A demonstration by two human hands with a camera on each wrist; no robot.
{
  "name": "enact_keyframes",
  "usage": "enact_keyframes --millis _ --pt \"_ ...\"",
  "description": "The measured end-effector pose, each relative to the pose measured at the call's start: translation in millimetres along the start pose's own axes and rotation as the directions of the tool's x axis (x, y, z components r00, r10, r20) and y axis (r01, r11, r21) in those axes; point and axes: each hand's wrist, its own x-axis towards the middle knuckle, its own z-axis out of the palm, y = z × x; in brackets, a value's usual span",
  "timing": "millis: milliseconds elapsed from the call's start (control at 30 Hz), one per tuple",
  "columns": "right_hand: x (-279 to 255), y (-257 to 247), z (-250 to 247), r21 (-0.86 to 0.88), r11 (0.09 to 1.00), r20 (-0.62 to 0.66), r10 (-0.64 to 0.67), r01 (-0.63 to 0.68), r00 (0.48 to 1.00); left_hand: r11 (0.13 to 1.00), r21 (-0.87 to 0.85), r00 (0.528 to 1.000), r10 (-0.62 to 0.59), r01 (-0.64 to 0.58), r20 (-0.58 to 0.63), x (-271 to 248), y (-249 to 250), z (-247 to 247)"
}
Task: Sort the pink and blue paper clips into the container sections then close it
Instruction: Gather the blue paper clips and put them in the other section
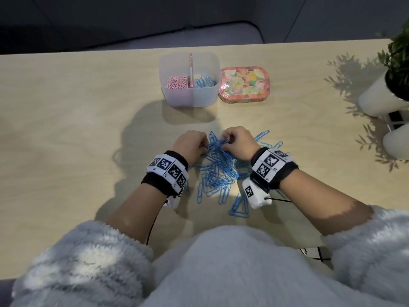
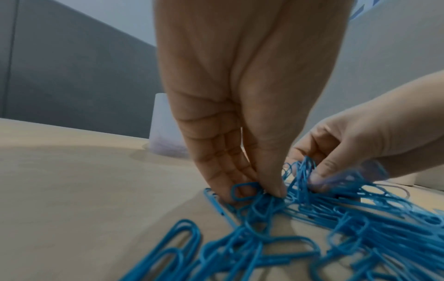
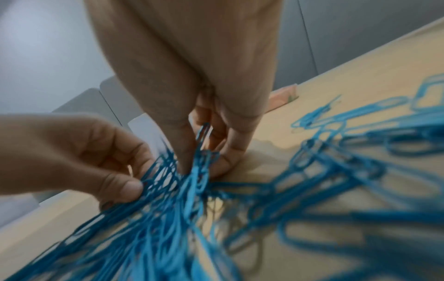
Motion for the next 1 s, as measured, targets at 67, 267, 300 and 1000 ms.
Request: enact_keyframes --millis 67,267,300,1000 --pt "3 -5 -11 0.068 0.998 0.015 0.003 -0.004 1.0 0.998 -0.054 1.0 -0.009 0.008 -0.007 -3 -3 -3" --pt "38 -51 -65 0.296 0.955 -0.004 -0.028 0.028 1.0 0.975 -0.218 0.996 -0.052 0.036 -0.067 -11 -14 -15" --pt "48 -60 -72 0.299 0.954 -0.037 -0.026 0.036 0.999 0.97 -0.24 0.995 -0.056 0.033 -0.089 -12 -15 -18" --pt "78 -74 -86 0.409 0.907 -0.269 0.015 0.1 0.963 0.851 -0.52 0.898 -0.283 0.074 -0.336 105 31 -110"
